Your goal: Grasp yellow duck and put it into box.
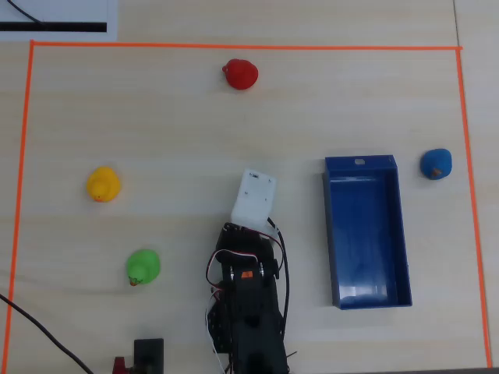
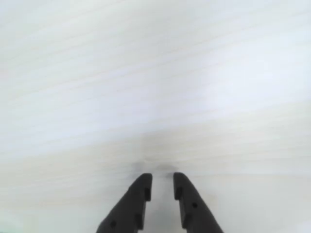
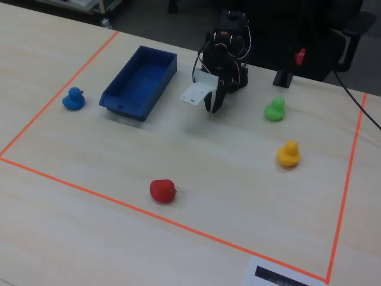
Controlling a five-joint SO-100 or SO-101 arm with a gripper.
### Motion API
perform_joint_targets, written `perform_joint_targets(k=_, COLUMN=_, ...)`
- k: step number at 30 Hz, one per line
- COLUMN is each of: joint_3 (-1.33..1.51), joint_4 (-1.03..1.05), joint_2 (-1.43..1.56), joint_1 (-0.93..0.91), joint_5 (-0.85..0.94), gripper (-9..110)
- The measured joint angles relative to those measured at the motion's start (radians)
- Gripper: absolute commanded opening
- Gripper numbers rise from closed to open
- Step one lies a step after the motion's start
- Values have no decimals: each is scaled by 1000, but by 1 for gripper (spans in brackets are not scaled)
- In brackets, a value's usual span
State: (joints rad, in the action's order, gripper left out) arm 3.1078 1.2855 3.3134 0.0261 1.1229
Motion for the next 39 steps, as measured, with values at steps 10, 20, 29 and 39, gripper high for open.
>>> perform_joint_targets(k=10, joint_3=0, joint_4=0, joint_2=0, joint_1=0, joint_5=0, gripper=6)
perform_joint_targets(k=20, joint_3=-488, joint_4=106, joint_2=-244, joint_1=-25, joint_5=29, gripper=36)
perform_joint_targets(k=29, joint_3=-1108, joint_4=264, joint_2=-753, joint_1=120, joint_5=-115, gripper=39)
perform_joint_targets(k=39, joint_3=-1381, joint_4=287, joint_2=-1227, joint_1=439, joint_5=-451, gripper=39)
